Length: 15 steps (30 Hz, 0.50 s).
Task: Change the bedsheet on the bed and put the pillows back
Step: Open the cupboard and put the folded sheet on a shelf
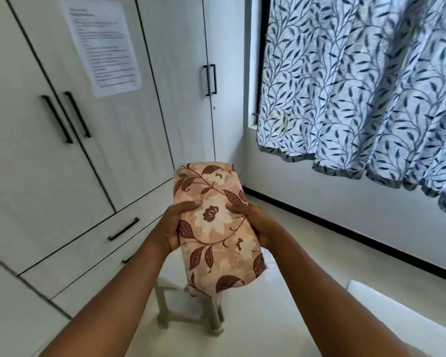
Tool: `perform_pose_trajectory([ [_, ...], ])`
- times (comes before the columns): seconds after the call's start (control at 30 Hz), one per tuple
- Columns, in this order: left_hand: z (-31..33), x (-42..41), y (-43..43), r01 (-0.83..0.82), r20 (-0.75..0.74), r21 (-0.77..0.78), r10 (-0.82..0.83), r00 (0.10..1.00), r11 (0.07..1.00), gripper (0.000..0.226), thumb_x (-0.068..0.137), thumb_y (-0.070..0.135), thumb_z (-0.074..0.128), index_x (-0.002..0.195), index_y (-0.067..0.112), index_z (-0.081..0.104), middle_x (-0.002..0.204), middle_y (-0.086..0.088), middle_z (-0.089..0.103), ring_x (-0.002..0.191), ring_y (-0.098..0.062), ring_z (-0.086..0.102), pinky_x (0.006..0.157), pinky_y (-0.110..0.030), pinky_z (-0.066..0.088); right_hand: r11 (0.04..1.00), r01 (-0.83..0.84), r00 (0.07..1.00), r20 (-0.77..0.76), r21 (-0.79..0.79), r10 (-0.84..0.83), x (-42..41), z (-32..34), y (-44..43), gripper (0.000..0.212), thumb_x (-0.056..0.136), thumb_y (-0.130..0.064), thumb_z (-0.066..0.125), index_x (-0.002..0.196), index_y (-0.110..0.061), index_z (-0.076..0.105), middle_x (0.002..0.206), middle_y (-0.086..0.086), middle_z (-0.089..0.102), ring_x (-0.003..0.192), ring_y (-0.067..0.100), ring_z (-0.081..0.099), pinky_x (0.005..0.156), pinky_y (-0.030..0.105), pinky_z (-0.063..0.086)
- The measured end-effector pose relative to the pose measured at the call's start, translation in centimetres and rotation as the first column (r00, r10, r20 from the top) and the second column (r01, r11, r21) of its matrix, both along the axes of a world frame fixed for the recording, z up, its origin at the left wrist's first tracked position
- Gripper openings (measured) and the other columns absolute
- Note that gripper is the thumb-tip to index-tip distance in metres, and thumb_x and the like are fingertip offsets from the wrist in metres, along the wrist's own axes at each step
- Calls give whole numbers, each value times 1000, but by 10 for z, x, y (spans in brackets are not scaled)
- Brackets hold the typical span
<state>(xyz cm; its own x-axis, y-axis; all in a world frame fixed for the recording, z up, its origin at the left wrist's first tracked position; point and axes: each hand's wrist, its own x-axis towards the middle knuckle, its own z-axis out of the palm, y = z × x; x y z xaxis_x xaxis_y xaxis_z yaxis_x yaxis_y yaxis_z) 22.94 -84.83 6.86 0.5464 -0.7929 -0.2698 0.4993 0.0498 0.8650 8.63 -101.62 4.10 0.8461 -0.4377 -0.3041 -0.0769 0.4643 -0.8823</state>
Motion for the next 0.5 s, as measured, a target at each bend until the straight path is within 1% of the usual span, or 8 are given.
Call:
perform_pose_trajectory([
  [0.03, 6, 12, -27, 2, 21, -14, -2, 1000, 1000, 50, 82, 9, 69, 131, 3, 63, 124, -22, 69, 106, -38, 70, 93, -49, 57, 1000, 1, 1000, 13, -13, -1, 12, 7, -27, 56, 86, -18, 79, 136, -5, 59, 126, 23, 68, 123, 44, 62, 103, 59, 51],
  [0.1, 17, 38, -79, -6, 14, -68, 7, 1000, 998, 45, 85, 12, 68, 130, 6, 64, 125, -21, 69, 110, -39, 68, 100, -52, 53, 1000, -11, 999, 40, -27, 12, 36, 24, -81, 57, 87, -18, 78, 138, -6, 57, 128, 23, 67, 122, 43, 63, 104, 60, 50],
  [0.2, 31, 70, -143, -31, -1, -120, 31, 1000, 992, 54, 79, 13, 73, 131, 6, 63, 129, -22, 66, 114, -40, 66, 107, -58, 47, 997, -29, 997, 69, -67, 33, 69, 54, -147, 53, 89, -18, 75, 137, -5, 58, 128, 24, 68, 120, 43, 64, 104, 60, 49],
  [0.27, 36, 93, -180, -24, -12, -122, 23, 1000, 992, 59, 74, 15, 74, 131, 7, 63, 127, -22, 67, 112, -40, 66, 106, -58, 47, 996, -18, 997, 74, -89, 24, 94, 65, -186, 53, 87, -17, 76, 136, -4, 59, 127, 25, 68, 118, 44, 64, 105, 60, 49],
  [0.37, 41, 130, -229, -7, 10, -134, 8, 1000, 991, 59, 71, 15, 75, 128, 8, 64, 121, -19, 71, 105, -37, 70, 101, -53, 51, 993, -24, 996, 79, -112, 33, 131, 73, -235, 56, 85, -18, 78, 136, -6, 59, 127, 25, 68, 119, 45, 64, 105, 60, 49],
  [0.43, 38, 160, -265, 11, 23, -143, -8, 1000, 990, 57, 71, 14, 73, 127, 7, 64, 118, -19, 72, 102, -35, 71, 100, -51, 52, 993, -27, 998, 59, -114, 34, 159, 73, -265, 50, 89, -17, 75, 135, -6, 60, 124, 24, 69, 115, 43, 66, 97, 54, 56],
  [0.5, 30, 192, -301, 31, 21, -160, -28, 999, 987, 52, 71, 12, 71, 123, 8, 66, 115, -18, 73, 99, -35, 72, 97, -50, 54, 993, -24, 998, 49, -119, 29, 187, 71, -295, 48, 91, -18, 72, 136, -6, 59, 124, 23, 69, 113, 41, 67, 90, 50, 60],
])
